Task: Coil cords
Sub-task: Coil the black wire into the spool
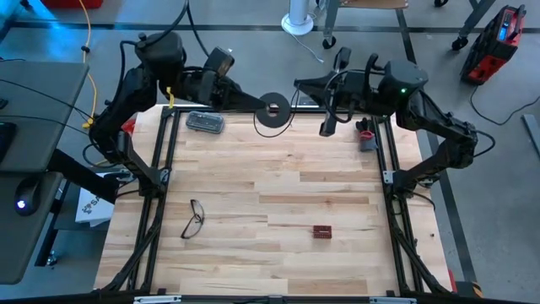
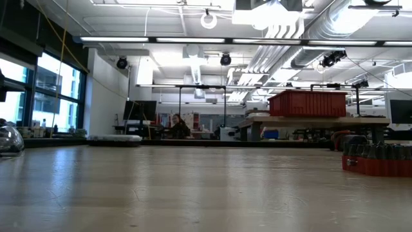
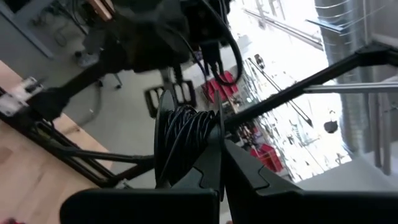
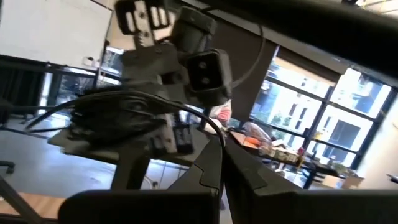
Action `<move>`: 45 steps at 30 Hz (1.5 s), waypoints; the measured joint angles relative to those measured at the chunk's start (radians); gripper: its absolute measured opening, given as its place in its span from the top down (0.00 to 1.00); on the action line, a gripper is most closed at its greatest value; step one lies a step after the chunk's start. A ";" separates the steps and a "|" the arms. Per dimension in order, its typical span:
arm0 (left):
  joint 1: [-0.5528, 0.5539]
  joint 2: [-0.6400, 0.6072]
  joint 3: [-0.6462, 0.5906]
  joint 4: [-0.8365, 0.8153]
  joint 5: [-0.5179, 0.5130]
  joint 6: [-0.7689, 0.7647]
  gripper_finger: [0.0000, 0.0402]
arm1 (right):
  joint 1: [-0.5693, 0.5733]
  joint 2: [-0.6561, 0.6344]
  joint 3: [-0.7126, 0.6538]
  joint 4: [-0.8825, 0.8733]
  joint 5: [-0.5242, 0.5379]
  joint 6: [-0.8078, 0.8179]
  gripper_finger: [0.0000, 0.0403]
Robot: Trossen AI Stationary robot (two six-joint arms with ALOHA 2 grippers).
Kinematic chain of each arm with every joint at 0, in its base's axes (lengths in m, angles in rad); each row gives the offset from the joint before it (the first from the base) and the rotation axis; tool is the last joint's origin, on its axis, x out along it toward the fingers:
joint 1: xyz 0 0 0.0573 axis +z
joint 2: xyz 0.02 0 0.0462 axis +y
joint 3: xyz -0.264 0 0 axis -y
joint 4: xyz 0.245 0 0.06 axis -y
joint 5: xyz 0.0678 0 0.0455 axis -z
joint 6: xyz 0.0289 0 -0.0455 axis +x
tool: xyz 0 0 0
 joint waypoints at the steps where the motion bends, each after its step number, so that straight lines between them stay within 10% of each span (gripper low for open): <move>1: 0.004 0.000 0.000 -0.001 -0.001 0.007 1.00 | 0.002 0.000 0.000 0.000 -0.006 0.002 1.00; 30: -0.085 0.068 0.000 0.030 0.022 -0.062 1.00 | -0.052 0.000 0.000 0.048 0.009 -0.017 1.00; 45: -0.068 0.213 0.000 0.721 0.220 -0.337 1.00 | -0.096 0.057 0.000 0.133 -0.281 0.084 1.00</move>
